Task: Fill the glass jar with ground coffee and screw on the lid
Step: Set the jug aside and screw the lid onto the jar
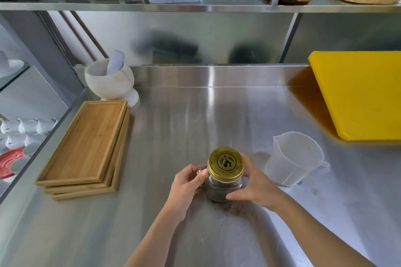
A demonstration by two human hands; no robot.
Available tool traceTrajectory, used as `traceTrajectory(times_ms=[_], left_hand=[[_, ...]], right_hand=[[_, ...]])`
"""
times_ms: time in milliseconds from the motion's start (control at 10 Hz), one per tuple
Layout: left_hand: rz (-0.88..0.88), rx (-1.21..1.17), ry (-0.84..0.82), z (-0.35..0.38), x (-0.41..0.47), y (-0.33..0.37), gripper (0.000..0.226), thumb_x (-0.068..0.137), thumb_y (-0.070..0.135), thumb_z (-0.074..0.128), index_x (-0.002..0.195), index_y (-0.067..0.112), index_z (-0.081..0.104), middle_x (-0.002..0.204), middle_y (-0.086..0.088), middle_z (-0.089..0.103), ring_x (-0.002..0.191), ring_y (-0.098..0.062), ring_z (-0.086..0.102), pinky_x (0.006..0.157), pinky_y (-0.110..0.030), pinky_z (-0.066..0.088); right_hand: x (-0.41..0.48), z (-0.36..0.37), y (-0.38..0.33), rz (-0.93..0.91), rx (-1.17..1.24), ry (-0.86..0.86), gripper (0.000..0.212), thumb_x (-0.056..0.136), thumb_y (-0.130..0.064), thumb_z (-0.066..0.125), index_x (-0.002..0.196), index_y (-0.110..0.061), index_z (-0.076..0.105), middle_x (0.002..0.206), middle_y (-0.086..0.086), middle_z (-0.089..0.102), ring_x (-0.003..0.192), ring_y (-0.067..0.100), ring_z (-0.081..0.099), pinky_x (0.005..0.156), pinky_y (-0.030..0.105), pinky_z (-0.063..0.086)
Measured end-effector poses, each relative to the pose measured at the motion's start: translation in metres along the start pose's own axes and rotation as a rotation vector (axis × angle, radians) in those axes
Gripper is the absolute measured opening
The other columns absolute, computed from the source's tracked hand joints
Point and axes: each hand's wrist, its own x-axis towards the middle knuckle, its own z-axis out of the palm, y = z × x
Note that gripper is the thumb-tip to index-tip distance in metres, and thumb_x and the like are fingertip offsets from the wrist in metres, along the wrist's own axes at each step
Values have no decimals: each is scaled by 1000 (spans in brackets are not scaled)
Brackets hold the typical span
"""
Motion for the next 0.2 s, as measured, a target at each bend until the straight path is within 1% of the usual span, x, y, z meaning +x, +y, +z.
traceTrajectory(times_ms=[100,200], left_hand=[[31,-9,-5,0,1,0,12,77,21,67,69,13,62,68,5,70,66,-13,59,68,-27,47],[52,9,3,-2,2,5,18,75,27,72,76,12,64,78,-3,69,77,-20,58,75,-35,44]], right_hand=[[3,0,1,-11,-1,-48,84,65,-6,81,115,-50,31,121,-23,45,117,6,44,90,16,37],[0,-7,-4,-4,-45,-88,88,66,-11,82,117,-55,24,125,-25,38,118,2,38,89,9,32]])
